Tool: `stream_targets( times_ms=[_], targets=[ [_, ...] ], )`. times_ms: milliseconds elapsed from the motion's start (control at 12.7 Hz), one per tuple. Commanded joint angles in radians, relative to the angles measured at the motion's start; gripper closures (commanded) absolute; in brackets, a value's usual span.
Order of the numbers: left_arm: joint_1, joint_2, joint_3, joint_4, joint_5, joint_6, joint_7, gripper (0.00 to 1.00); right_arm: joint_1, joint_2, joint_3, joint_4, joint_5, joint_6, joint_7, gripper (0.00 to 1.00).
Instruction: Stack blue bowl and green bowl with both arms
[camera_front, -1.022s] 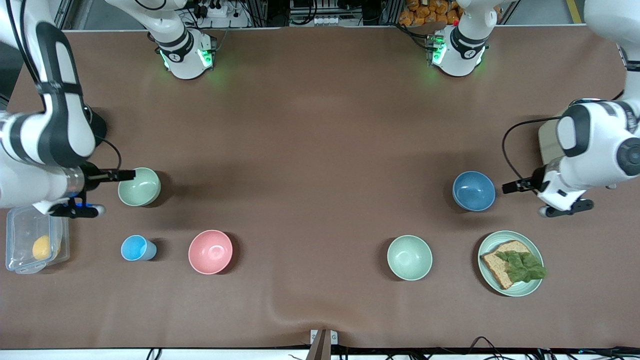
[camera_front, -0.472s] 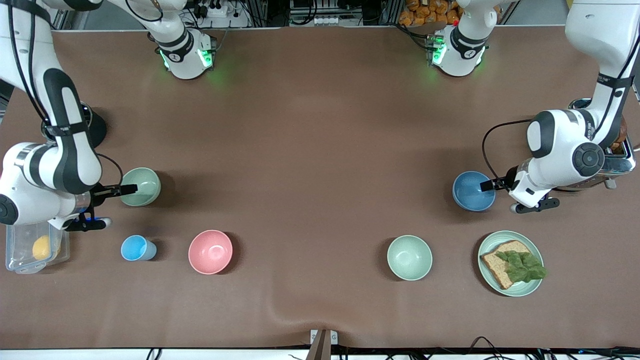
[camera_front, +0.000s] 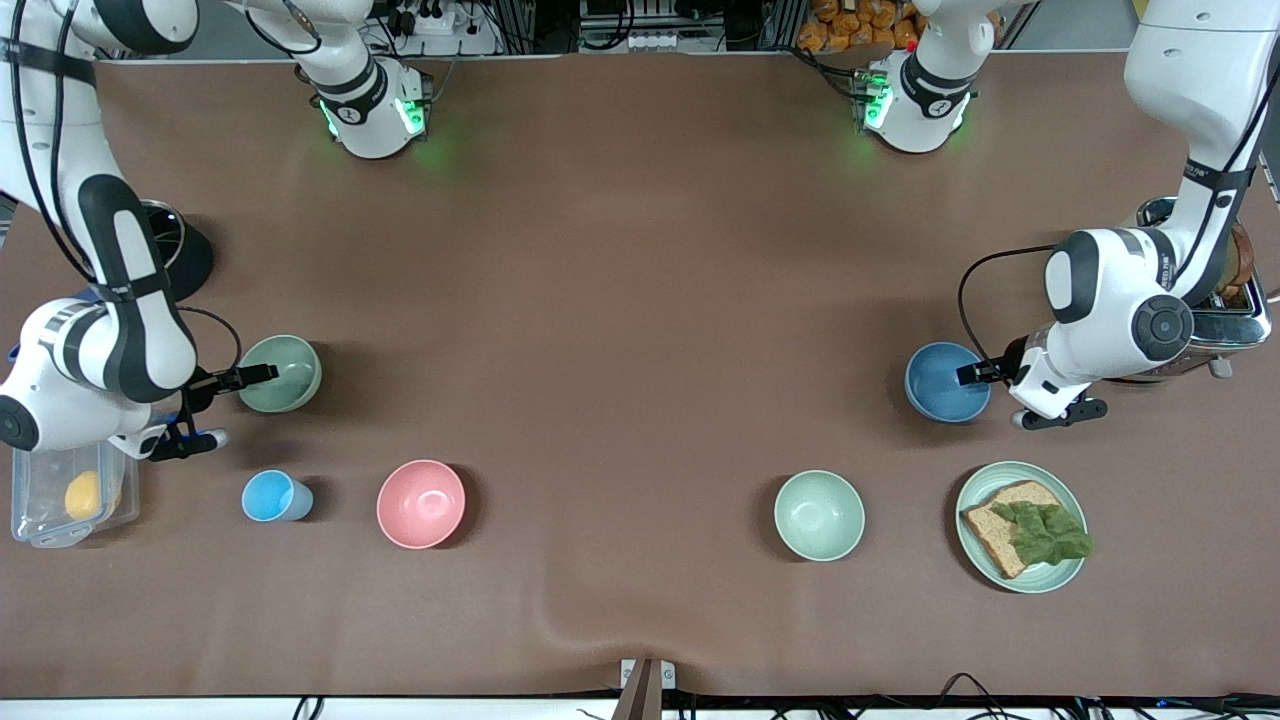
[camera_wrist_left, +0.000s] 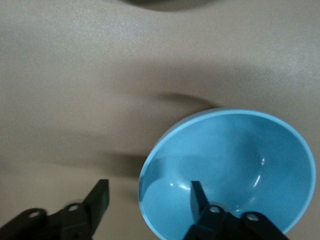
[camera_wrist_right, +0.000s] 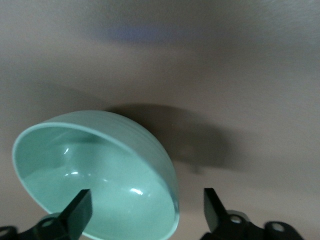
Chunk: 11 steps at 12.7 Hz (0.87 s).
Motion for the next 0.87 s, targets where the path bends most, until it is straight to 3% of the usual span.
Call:
stream_targets(
  times_ms=[0, 315, 787],
  targets=[
    [0.001, 0.003, -0.001, -0.005, -0.011, 0.017, -0.015, 0.59, -0.021, 0.005, 0.015, -0.002, 0.030, 0.004, -0.031, 0.97],
    [-0.002, 0.007, -0.001, 0.003, -0.011, 0.017, -0.030, 1.00, -0.025, 0.014, 0.016, -0.001, 0.032, 0.006, -0.033, 1.00],
    [0.001, -0.029, -0.004, 0.017, -0.009, 0.011, -0.030, 1.00, 0.008, -0.017, 0.045, 0.008, 0.073, -0.034, -0.016, 1.00]
  ],
)
